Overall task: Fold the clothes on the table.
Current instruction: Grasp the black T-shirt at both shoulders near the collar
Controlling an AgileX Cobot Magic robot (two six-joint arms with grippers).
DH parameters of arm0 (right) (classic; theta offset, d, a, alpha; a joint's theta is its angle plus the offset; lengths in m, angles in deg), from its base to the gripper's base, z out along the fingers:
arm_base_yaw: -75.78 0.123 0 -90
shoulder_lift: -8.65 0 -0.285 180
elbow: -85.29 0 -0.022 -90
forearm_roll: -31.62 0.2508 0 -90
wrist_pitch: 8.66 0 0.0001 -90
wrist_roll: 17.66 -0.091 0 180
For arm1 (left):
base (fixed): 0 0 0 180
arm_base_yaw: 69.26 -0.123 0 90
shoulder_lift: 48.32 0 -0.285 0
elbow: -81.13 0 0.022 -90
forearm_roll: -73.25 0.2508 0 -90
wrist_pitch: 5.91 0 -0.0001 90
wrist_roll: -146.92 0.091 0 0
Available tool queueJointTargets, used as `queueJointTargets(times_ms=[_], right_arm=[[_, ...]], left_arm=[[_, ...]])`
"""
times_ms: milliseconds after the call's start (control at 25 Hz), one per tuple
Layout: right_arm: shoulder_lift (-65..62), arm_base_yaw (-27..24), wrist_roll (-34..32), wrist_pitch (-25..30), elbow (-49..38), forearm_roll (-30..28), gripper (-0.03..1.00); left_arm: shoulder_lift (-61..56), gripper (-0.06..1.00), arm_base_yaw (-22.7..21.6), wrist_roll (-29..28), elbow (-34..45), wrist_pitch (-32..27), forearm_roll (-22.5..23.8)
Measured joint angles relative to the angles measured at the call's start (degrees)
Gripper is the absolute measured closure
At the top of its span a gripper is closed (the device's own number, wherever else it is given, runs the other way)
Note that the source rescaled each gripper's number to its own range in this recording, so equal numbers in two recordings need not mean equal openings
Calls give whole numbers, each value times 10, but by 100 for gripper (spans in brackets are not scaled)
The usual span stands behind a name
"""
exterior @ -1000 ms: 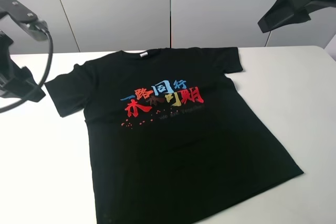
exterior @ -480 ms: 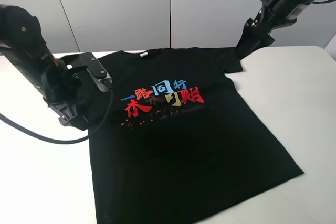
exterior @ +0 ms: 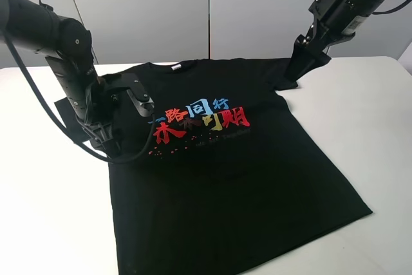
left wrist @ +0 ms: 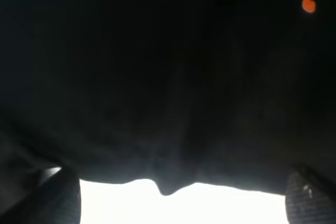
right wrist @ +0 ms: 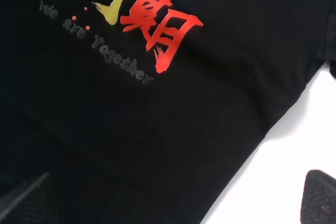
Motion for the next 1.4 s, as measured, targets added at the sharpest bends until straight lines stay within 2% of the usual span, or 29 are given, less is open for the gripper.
queueJointTargets(times_ms=[440, 800, 960, 1000, 1080, 1240, 1320, 1400], right_arm=[[0, 0, 2, -3, 0, 0, -3], [0, 0, 2, -3, 0, 6, -3], [0, 0, 3, -3, 0, 9, -3], [0, 0, 3, -3, 0, 10, -3], [0, 0, 4, -3, 0, 11, -3], [0, 0, 22, 0, 0, 11, -3], [0, 0, 37, 0, 0, 11, -3], [0, 0, 52, 0, 0, 11, -3]], left_arm=[[23, -6, 20, 2, -1, 7, 5], [44, -5, 20, 2, -3, 13, 10], [46, -4, 20, -16, -6, 14, 17], [46, -1, 20, -20, -6, 15, 21], [46, 13, 20, -21, -6, 17, 27], [46, 64, 21, -26, -6, 13, 30], [46, 86, 21, -27, -6, 12, 31], [46, 93, 21, -27, -6, 10, 32]])
